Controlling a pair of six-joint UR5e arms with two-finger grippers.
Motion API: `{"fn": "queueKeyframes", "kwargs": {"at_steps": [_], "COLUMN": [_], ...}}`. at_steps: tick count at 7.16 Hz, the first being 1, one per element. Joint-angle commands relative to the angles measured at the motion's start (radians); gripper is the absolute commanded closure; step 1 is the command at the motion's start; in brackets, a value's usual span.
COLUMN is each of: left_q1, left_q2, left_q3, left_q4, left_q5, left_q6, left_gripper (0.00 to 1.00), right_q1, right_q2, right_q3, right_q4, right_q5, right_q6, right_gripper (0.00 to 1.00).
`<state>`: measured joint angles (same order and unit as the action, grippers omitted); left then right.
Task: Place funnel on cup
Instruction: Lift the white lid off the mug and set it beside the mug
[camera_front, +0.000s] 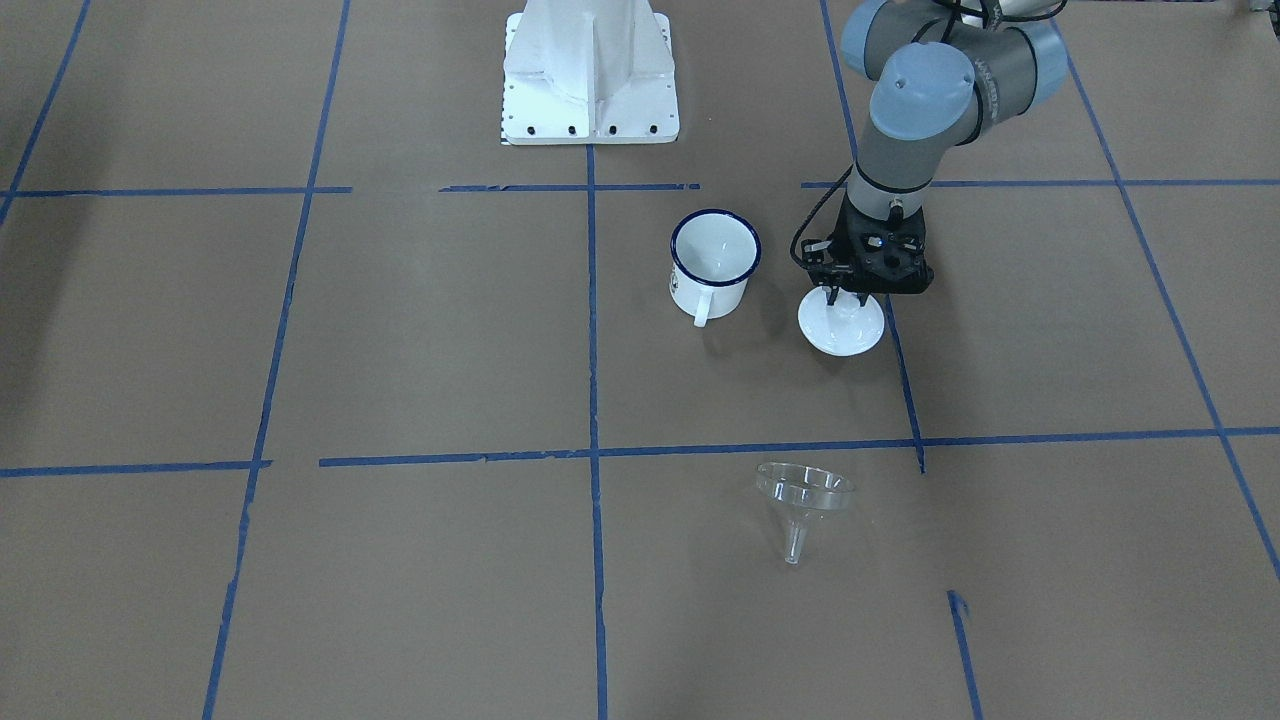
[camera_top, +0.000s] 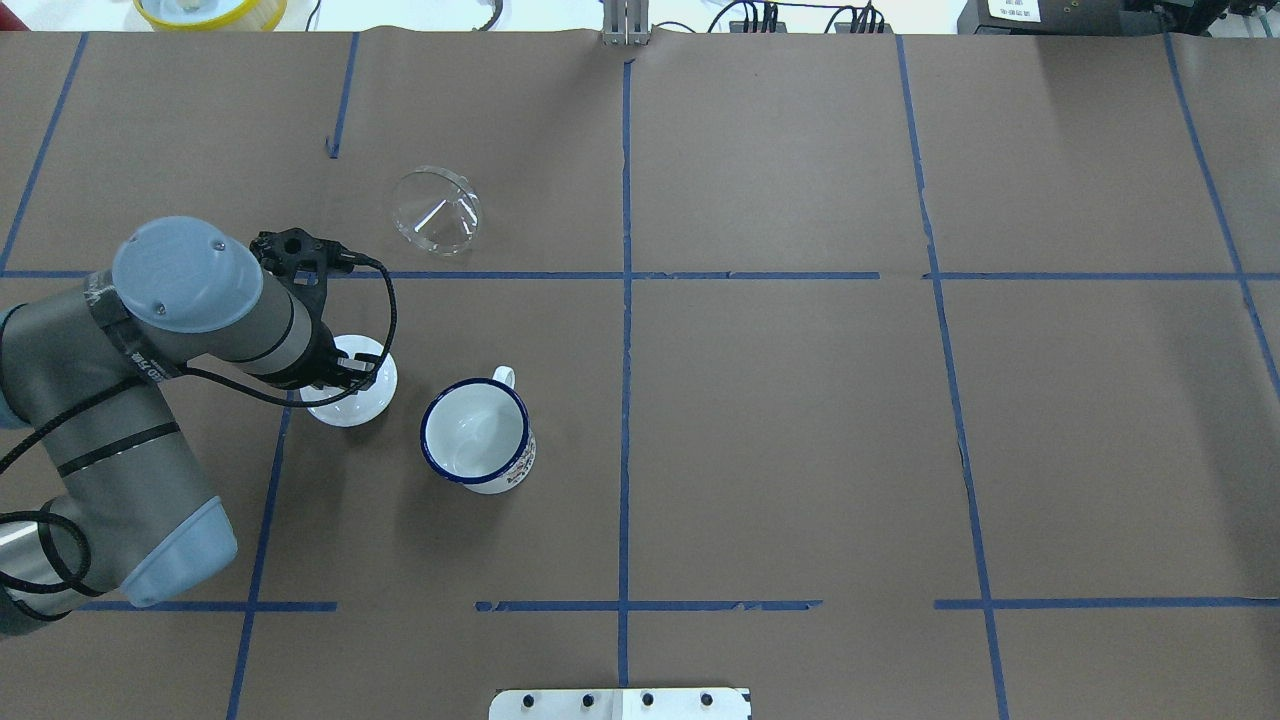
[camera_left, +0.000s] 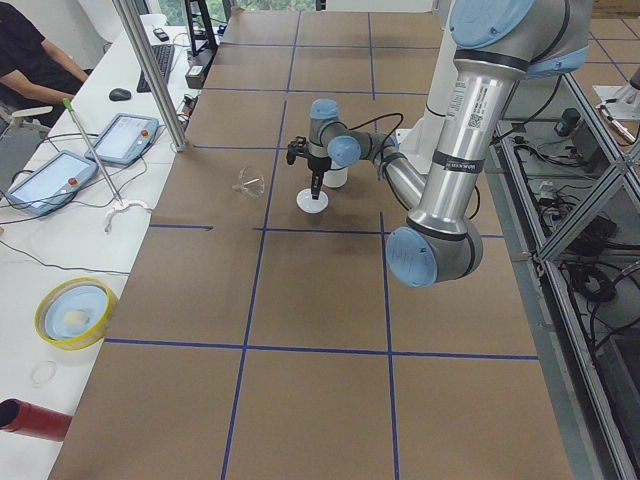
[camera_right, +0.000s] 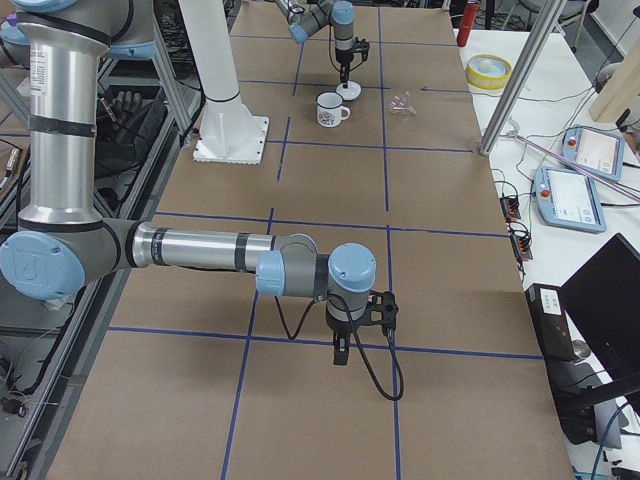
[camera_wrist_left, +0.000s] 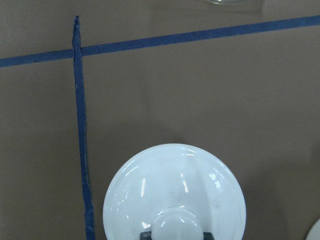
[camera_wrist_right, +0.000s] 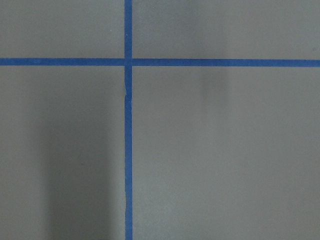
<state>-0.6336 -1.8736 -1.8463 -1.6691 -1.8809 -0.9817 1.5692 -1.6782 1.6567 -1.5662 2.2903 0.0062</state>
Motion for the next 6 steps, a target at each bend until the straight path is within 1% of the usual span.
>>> {"fn": "queueKeyframes", "kwargs": {"at_steps": [1,2,3,4,6], "left_q1": [0.002,0.002,-0.005,-0.047,-0.159], "left_q2": [0.001,0.001,-0.004,-0.016,-0.074], "left_q3": [0.062,0.064,0.049,0.038,0.036], "left_q4": [-0.073,-0.074,-0.069,-0.061,-0.057], "left_q5": [0.000,0.000,-0.001,-0.004,-0.009], "left_q6": [0.036,0.049,0.047,0.047,0.032], "left_gripper": [0.62,0.01,0.00,0.00,0.00], "right_q1": [0.000,0.000,0.000,0.000,0.000], "right_q2": [0.000,0.000,0.000,0.000,0.000], "right_q3": [0.000,0.000,0.000,0.000,0.000], "right_q4": [0.000,0.000,0.000,0.000,0.000], "right_q5": [0.000,0.000,0.000,0.000,0.000], "right_q6": [0.000,0.000,0.000,0.000,0.000], "right_gripper": [0.00,0.00,0.00,0.00,0.00]}}
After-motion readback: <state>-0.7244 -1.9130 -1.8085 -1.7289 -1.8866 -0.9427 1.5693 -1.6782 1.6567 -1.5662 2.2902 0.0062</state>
